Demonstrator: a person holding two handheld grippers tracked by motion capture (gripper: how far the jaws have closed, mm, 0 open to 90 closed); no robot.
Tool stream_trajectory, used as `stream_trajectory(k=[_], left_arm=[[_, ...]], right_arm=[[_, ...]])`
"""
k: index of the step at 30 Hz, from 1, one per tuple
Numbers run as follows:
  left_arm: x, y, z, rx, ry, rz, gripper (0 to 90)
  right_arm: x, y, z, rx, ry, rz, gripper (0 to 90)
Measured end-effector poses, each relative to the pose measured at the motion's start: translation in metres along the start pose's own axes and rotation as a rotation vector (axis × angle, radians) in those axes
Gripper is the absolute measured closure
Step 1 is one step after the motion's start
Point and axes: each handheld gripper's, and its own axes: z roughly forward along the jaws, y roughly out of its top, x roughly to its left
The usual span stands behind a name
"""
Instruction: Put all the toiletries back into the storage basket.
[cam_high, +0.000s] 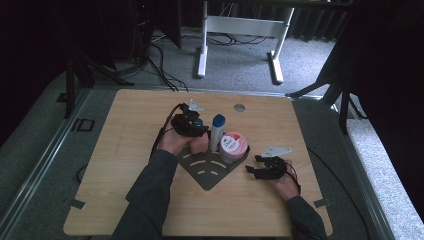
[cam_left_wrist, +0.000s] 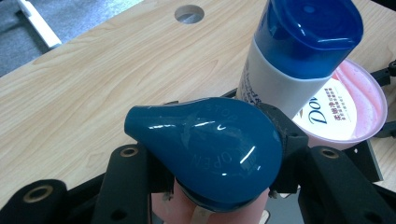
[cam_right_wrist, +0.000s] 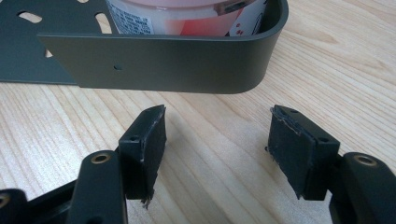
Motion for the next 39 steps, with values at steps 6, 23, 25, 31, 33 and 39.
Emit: stream_trajectory(k=[6,23,25,31,33,39], left_arm=[[0.001,0.0,0.005,0.007,-0.005,0.009,53.1],[0.002,-0.001,0.014,-0.004,-0.015,0.027,53.0],[0.003,-0.001,0.015,-0.007,-0.017,0.023,53.1],[0.004,-0.001,0.017,-0.011,-0.019,0.03,53.0],[0.004,-0.001,0.017,-0.014,-0.022,0.032,53.0],[0.006,-0.002,0.018,-0.023,-0.027,0.033,53.0]], right_arm=[[0.0,0.0,0.0,0.0,-0.001,-0.002,36.8],[0.0,0.0,0.0,0.001,0.0,-0.003,36.8],[0.0,0.0,0.0,0.001,-0.001,-0.004,36.8],[0.0,0.0,0.0,0.001,-0.001,-0.006,36.8],[0.0,0.0,0.0,0.001,-0.002,-0.008,36.8],[0.0,0.0,0.0,0.001,-0.002,-0.008,36.8]])
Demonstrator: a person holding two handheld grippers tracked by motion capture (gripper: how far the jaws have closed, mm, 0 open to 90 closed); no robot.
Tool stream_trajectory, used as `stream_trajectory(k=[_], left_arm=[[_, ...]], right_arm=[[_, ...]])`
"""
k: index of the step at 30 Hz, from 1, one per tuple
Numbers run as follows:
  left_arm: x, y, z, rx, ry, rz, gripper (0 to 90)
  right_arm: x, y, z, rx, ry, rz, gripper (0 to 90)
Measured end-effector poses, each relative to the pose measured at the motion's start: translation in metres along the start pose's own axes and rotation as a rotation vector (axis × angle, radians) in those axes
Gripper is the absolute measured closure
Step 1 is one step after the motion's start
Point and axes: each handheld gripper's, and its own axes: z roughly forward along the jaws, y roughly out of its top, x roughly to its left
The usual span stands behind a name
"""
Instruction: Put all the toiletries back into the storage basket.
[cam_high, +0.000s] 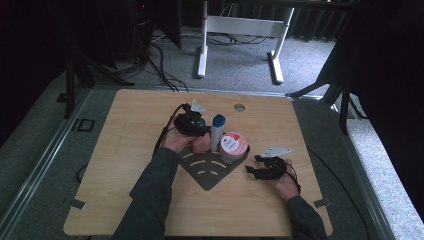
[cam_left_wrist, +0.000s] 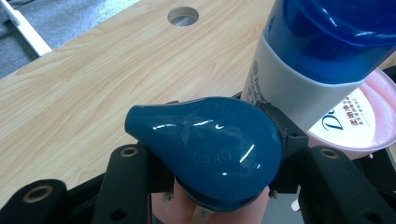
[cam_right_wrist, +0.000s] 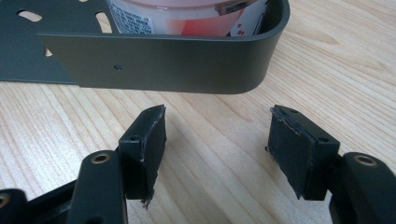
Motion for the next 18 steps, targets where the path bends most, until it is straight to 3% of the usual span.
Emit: stream_trajectory(k=[18], left_arm=[[0.0051,-0.0005,0.0022,-0.026,-0.02,-0.003,53.0]], right_arm=[[0.0002,0.0002,0.0002,0.002,-0.001,-0.002,36.8]])
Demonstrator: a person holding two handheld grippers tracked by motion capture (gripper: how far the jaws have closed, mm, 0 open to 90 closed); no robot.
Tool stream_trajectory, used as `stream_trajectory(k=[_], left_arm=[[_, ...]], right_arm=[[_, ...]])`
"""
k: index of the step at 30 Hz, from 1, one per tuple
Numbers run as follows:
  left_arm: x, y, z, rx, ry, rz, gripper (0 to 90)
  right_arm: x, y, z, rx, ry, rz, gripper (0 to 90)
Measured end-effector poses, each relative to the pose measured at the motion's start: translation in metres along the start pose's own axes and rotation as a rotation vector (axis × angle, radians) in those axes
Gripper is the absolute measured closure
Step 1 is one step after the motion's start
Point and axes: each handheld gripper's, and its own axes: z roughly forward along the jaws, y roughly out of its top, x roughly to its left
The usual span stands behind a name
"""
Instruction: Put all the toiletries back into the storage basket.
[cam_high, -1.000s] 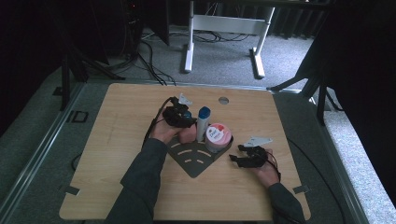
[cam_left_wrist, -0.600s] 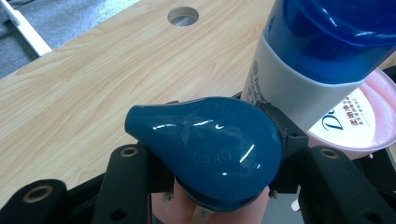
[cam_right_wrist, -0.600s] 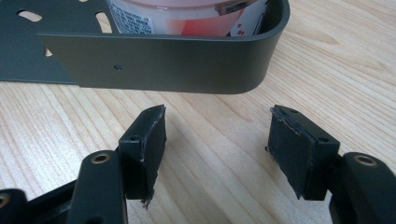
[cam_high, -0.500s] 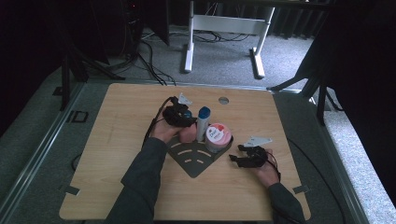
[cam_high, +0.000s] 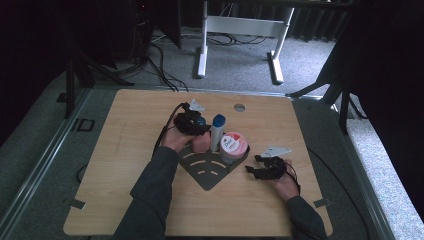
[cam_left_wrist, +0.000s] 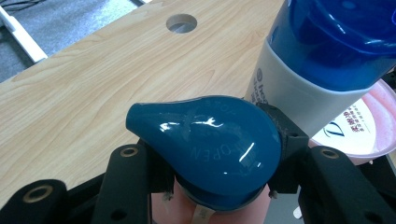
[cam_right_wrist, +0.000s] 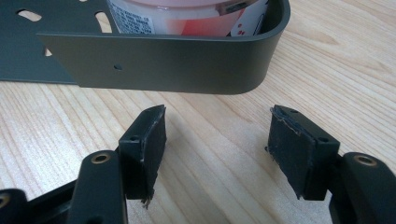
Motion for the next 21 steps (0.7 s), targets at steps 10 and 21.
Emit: stream_trajectory(k=[10,21], left_arm=[[0.0025,-0.0008,0.0,-0.007,-0.006,-0.013,52.8],[0.0023,-0.0018,0.0008,-0.02,0.004,0.014,52.9]], right_arm=[[0.0003,0.0001,0.0003,0.0,-0.001,-0.003,36.8],[0.0001,0.0001,0.0002,0.0,0.0,-0.001,36.9]])
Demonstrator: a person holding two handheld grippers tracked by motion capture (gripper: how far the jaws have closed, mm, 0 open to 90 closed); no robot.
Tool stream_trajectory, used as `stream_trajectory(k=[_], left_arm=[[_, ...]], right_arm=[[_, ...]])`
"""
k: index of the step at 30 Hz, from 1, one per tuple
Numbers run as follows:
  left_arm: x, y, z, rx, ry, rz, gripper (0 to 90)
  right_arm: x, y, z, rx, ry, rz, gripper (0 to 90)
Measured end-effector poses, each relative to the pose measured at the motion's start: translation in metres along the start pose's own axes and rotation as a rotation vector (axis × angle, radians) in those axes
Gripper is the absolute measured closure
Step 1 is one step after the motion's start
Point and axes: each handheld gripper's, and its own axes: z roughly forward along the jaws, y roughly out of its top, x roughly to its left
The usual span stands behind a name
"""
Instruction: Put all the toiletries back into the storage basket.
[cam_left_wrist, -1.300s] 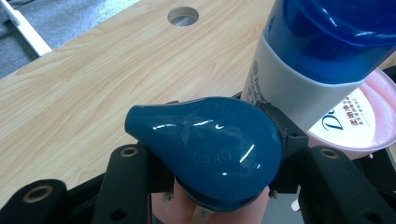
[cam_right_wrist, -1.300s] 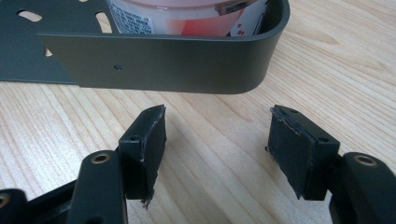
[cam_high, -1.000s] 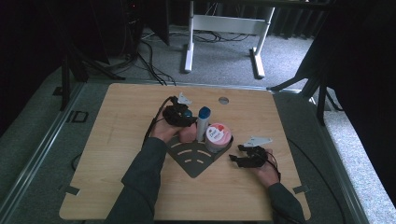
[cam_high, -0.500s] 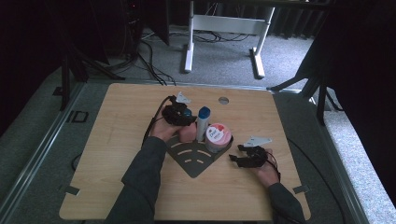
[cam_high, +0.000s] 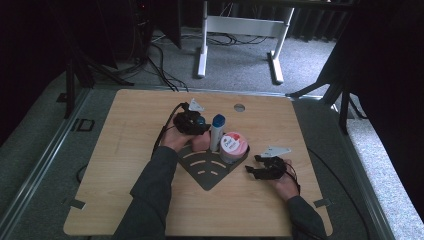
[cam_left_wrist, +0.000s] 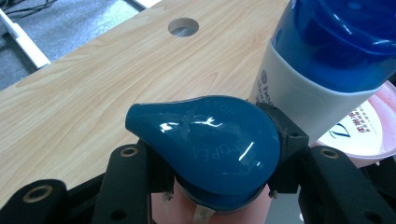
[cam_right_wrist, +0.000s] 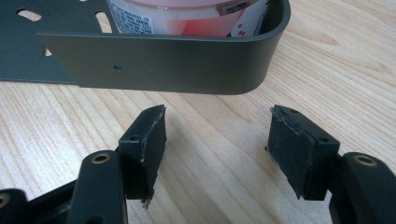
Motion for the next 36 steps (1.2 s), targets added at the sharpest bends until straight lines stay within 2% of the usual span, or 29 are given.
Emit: stream_trajectory(k=[8,13,19,21,25,29,36], left_arm=[[0.001,-0.001,0.0,-0.003,-0.002,0.004,52.9],[0.003,-0.002,0.0,0.004,-0.021,-0.028,51.4],[0.005,-0.003,-0.003,0.012,-0.03,-0.065,45.2],[0.004,-0.004,-0.004,0.025,-0.018,-0.061,40.6],[0.003,-0.006,-0.008,0.024,-0.019,-0.068,36.9],[0.0,-0.007,-0.015,0.03,-0.022,-0.057,35.5],[0.0,-0.012,-0.026,0.043,0.011,-0.05,34.2]], right_arm=[[0.0,0.0,0.0,0.0,-0.001,-0.002,36.8],[0.0,0.0,0.0,0.001,-0.002,-0.004,36.8],[0.0,0.0,0.0,0.001,-0.002,-0.003,36.8],[0.0,0.0,0.0,0.001,-0.002,-0.004,36.9],[0.0,0.0,0.0,0.001,-0.002,-0.004,36.8],[0.0,0.0,0.0,0.001,-0.002,-0.004,36.8],[0.0,0.0,0.0,0.001,-0.002,-0.004,36.8]])
